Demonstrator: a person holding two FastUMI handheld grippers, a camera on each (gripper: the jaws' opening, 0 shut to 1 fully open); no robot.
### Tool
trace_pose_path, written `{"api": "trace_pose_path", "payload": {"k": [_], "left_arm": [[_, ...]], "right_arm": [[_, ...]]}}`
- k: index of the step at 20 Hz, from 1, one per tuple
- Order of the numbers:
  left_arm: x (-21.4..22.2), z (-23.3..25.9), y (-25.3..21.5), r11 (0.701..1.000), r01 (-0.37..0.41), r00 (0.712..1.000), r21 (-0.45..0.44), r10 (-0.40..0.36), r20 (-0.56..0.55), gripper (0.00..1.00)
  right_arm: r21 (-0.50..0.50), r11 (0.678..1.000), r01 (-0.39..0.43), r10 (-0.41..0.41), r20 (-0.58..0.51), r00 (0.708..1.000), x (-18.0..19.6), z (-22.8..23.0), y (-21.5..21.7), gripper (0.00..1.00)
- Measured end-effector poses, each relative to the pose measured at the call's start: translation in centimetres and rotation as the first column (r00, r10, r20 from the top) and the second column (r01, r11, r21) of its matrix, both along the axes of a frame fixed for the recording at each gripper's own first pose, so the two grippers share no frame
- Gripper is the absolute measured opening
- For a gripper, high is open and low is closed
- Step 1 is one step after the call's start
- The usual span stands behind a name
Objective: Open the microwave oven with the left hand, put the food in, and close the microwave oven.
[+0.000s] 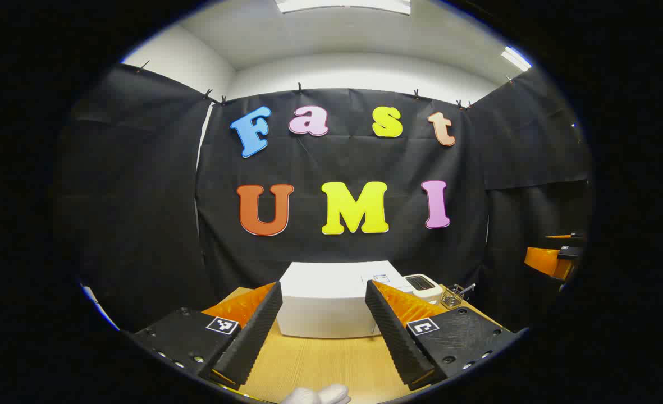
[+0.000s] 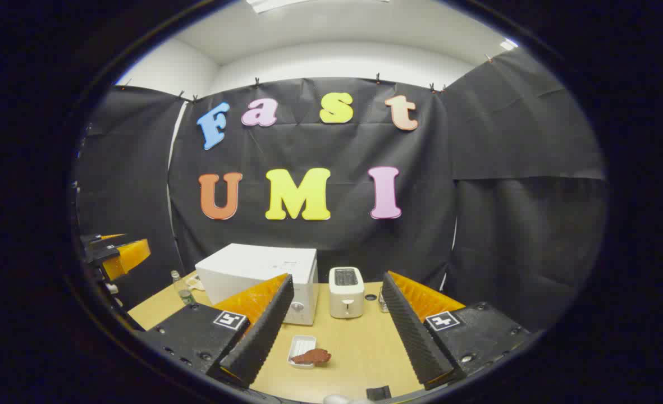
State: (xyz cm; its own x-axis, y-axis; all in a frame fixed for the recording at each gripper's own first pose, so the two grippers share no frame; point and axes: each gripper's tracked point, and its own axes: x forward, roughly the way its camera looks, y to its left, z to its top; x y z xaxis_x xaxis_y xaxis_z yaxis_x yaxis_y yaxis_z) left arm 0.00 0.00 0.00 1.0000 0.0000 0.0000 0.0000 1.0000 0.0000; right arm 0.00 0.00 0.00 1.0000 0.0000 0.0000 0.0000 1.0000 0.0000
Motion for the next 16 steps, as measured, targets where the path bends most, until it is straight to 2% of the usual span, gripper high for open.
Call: {"api": "trace_pose_path", "payload": {"k": [1,2,4,7,8,9,13,16], "left_arm": [[0.2,0.0,-0.2,1.0,0.002,1.0,-0.005,-0.002,0.0,0.93],[0.4,0.0,-0.3,1.0,0.004,1.0,-0.005,-0.004,-0.002,0.93],[0.9,0.0,-0.4,1.0,0.003,1.0,-0.001,-0.003,0.0,0.93],[1.5,-0.3,-0.7,1.0,0.007,1.0,0.016,-0.007,-0.001,0.93],[1.8,-0.5,-0.8,1.0,0.008,1.0,0.024,-0.008,-0.005,0.93],[2.1,-0.8,-0.8,1.0,0.007,1.0,0.027,-0.006,-0.007,0.93],[3.7,-1.6,-1.9,1.0,0.017,1.0,0.009,-0.017,-0.011,0.93],[5.9,-3.2,-3.6,0.999,0.033,0.999,0.014,-0.033,0.001,0.93]], "right_arm": [[-0.006,1.0,-0.001,0.001,-0.002,1.0,0.2,0.1,0.0,1.0],[-0.009,1.0,-0.001,0.001,0.001,1.0,0.3,0.1,-0.1,0.95],[0.009,1.0,-0.007,0.007,0.007,1.0,0.6,0.4,0.0,1.0],[0.019,1.0,0.002,-0.002,0.006,1.0,1.2,0.4,-0.6,1.0],[0.014,1.0,0.006,-0.006,0.007,1.0,1.3,0.4,-0.7,0.95],[0.007,1.0,0.011,-0.011,0.006,1.0,1.5,0.4,-1.0,1.0],[-0.003,1.0,0.014,-0.014,-0.003,1.0,2.3,0.3,-1.6,1.0],[0.034,0.999,-0.019,0.019,0.009,1.0,2.4,1.0,-1.4,1.0]]}}
